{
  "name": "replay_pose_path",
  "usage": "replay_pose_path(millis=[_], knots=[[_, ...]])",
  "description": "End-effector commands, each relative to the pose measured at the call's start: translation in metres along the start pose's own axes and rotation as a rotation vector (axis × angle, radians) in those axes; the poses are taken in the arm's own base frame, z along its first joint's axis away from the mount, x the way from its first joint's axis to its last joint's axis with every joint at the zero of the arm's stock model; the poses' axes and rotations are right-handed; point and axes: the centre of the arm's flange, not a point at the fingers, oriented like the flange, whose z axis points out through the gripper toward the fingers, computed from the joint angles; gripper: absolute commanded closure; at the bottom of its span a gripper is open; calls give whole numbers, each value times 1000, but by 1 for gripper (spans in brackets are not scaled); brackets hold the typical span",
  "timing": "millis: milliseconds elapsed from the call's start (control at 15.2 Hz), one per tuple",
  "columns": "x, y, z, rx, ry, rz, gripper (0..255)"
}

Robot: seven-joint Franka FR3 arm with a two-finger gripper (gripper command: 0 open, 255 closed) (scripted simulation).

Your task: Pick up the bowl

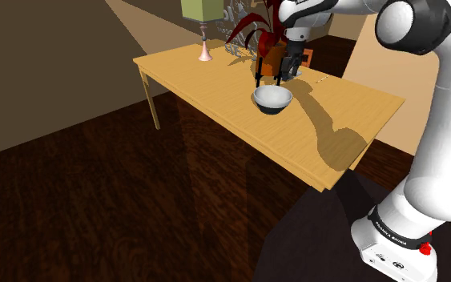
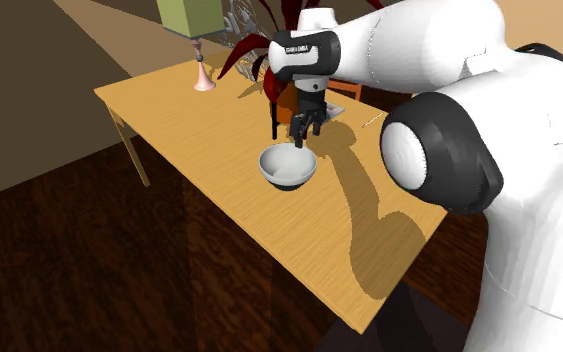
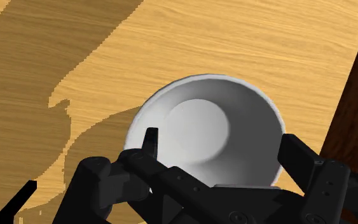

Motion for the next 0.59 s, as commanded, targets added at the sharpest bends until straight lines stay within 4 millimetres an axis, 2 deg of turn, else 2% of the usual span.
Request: replay_pose_path(millis=[0, 396, 528], knots=[[14, 21, 10, 0, 0, -1, 0], [63, 77, 36, 0, -1, -2, 0], [64, 78, 42, 0, -1, -2, 0]])
